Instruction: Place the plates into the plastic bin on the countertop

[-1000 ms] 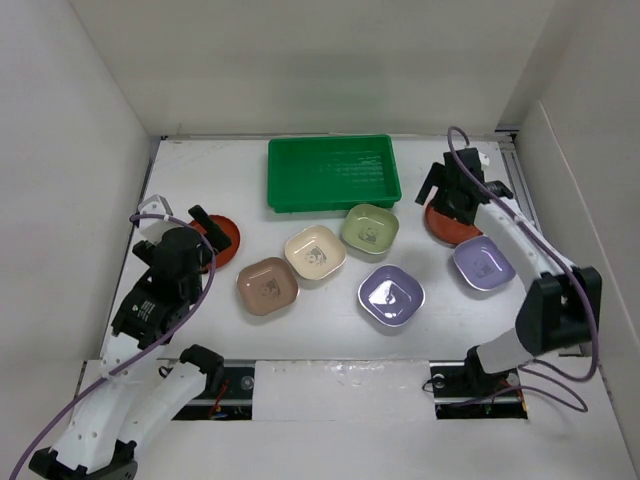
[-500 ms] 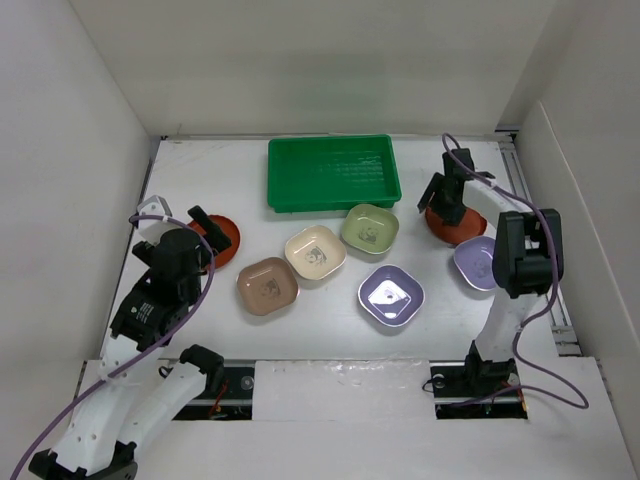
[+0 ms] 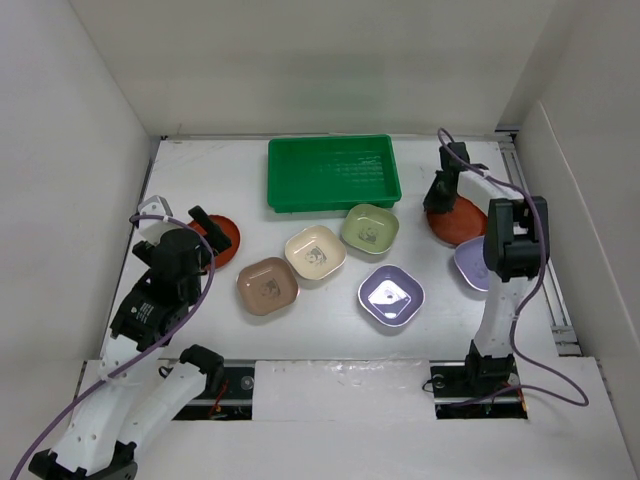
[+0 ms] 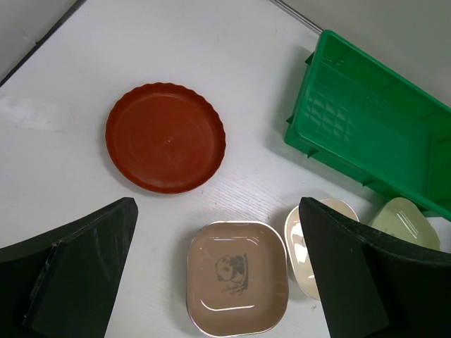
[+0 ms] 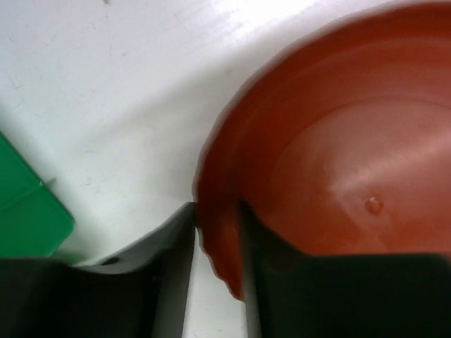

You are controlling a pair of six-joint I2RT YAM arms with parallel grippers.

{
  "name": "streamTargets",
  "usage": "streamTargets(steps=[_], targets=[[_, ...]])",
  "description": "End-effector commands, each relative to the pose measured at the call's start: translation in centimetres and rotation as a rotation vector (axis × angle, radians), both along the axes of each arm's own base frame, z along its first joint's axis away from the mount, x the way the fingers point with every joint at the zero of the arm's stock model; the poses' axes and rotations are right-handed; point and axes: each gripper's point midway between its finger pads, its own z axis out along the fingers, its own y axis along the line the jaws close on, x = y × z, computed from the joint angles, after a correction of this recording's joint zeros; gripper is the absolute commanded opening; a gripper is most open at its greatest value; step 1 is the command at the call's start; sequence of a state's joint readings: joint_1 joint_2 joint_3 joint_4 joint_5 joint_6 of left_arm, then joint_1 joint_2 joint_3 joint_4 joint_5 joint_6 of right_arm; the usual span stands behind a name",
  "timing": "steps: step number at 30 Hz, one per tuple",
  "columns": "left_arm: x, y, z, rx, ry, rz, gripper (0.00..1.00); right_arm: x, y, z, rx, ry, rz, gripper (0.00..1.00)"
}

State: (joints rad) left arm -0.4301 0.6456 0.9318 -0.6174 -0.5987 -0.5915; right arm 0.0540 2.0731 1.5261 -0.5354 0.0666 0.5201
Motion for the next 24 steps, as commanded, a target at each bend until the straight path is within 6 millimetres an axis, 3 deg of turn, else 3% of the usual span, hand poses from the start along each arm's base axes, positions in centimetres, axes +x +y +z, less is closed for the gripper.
streamTargets(steps=[1,3,4,7,8,11,13,14,17,18,19,20,21,22,24], targets=[[0.3,0.0,0.8,-0.009,-0.036,0.000,1.00,1.5,-0.9,1.2,-0.018,-0.025,-0.007,0.26],[0.2,0.0,1.0,-0.013,-0.045,0.000,1.00,1.8,-1.4,0.4,-0.023,-0.002,-0.009,0.13],[0.2,0.0,1.0,-0.013,-0.045,0.000,1.00,2.5,-2.1,1.0,-0.038,-0.012,-0.013,0.00],[0.2,0.0,1.0,-0.013,-0.045,0.000,1.00,3.4,-2.9,0.8,-0.087,0.002,-0.013,0.00],[0.2,0.0,1.0,-0.013,-0.045,0.000,1.00,4.8,-3.2,2.3,-0.101,-0.044,-0.023,0.00],[0.3,0.1,0.9,-0.006,-0.038,0.008,1.00,6.7,-3.4,4.8,-0.112,-0.113,-0.024,0.00],[0.5,0.2,0.7,-0.007,-0.034,0.021,1.00,7.7,-2.9,8.1,-0.088,-0.198,-0.015,0.00],[0.5,0.2,0.3,0.001,-0.016,0.021,1.00,8.0,-2.0,9.5,-0.078,-0.229,0.003,0.00],[0.8,0.2,0.0,0.009,0.006,0.033,1.00,9.7,0.2,16.4,-0.081,-0.391,0.052,0.00],[0.8,0.2,0.0,0.009,0.006,0.033,1.00,10.1,2.5,19.4,-0.077,-0.448,0.096,0.00],[0.9,0.3,-0.1,0.017,0.013,0.041,1.00,10.1,3.3,21.1,-0.102,-0.477,0.124,0.00],[1.0,0.2,-0.3,0.021,0.021,0.041,1.00,10.3,4.5,22.1,-0.113,-0.494,0.150,0.00],[1.0,0.2,-0.3,0.021,0.021,0.041,1.00,9.9,7.0,22.9,-0.113,-0.498,0.207,0.00],[1.2,0.2,-0.5,0.025,0.029,0.041,1.00,10.2,8.4,25.8,-0.113,-0.564,0.237,0.00],[1.2,0.2,-0.5,0.025,0.029,0.041,1.00,10.3,11.2,25.8,-0.134,-0.573,0.317,0.00]])
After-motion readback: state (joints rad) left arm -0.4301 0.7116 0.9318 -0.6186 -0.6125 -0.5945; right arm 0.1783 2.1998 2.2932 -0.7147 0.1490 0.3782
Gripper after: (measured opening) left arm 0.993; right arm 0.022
